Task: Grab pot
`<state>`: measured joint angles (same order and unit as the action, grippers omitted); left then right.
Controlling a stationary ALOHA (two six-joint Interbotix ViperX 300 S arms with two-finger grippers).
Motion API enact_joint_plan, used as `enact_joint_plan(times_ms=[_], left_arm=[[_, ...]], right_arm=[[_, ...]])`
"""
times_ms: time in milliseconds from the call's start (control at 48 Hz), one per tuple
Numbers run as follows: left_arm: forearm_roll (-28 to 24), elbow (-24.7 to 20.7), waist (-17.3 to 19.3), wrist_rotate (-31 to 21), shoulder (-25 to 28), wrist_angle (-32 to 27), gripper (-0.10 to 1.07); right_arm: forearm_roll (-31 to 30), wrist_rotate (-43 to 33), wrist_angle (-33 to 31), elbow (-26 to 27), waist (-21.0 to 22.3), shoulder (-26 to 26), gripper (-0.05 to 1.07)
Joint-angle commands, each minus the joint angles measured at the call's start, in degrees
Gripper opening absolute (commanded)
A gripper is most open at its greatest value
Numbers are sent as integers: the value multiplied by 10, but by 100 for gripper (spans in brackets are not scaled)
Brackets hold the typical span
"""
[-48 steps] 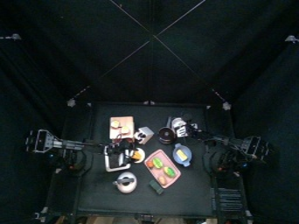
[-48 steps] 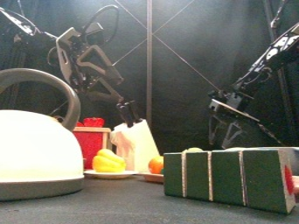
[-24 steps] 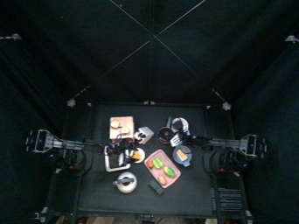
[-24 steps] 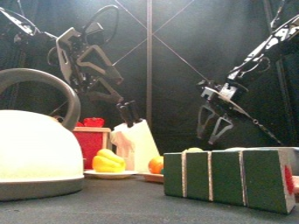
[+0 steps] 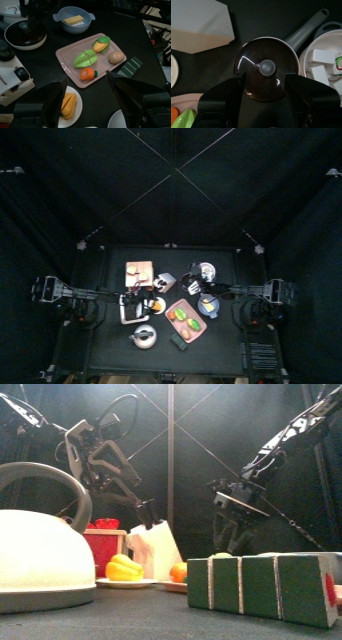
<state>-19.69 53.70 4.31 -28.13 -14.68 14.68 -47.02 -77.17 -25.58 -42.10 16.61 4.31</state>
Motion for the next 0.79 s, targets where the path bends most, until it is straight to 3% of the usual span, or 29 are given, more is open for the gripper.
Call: enact_joint_plan(times_ms=[0,521,771], left_arm=[[1,-15,3,1,-1,5,96],[-1,-13,8,2,2,5,96],[-1,-12,11,2,3,5,96]], right_arm=[[-3,-1,0,11,1,4,87],[-18,-2,38,9,19,-25,86],[-19,-2,38,4,25,-26,78]])
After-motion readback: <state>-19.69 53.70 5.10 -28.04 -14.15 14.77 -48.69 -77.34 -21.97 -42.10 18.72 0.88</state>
